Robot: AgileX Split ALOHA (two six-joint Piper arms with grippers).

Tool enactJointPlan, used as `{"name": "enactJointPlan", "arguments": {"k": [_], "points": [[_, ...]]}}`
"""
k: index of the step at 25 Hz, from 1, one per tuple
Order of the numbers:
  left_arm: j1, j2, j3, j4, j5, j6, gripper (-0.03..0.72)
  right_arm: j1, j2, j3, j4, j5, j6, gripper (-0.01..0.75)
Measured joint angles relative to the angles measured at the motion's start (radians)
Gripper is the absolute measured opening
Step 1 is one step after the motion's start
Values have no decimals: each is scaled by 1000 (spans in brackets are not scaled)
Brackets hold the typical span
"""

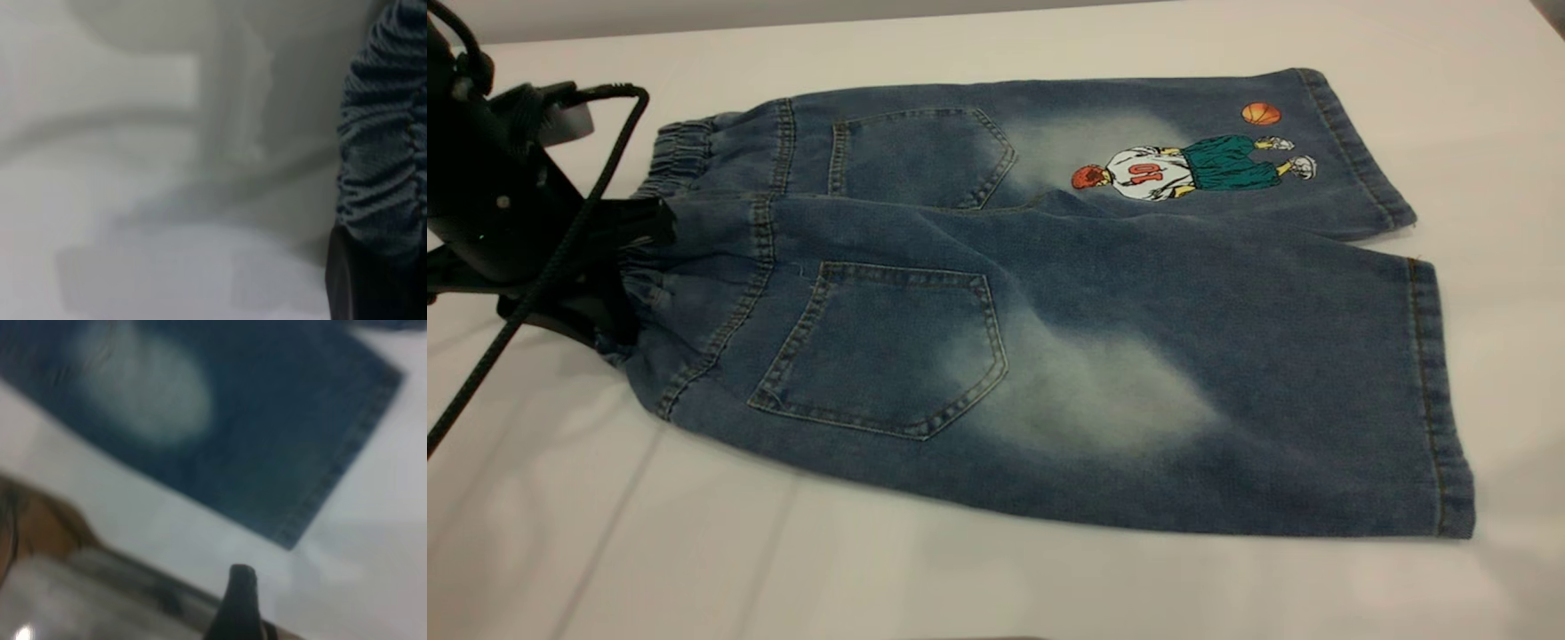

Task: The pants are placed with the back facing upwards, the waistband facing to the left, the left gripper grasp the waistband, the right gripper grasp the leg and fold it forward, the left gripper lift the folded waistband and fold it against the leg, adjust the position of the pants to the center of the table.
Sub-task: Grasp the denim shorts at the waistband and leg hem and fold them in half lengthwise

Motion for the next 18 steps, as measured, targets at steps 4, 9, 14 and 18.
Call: {"name": "enactJointPlan", "arguments": {"k": [4, 9, 14, 18], "points": [[0, 8, -30, 2, 31, 12, 74, 127, 114, 0, -19, -13, -35, 589], [0, 8, -35, 2, 37, 26, 74, 267, 263, 8, -81, -81, -5, 589], [0, 8, -36, 2, 38, 26, 74, 375, 409, 40, -93, -200, 40, 589], [0, 8, -37, 2, 39, 28, 74, 417, 529, 53, -92, -313, 56, 589]]}}
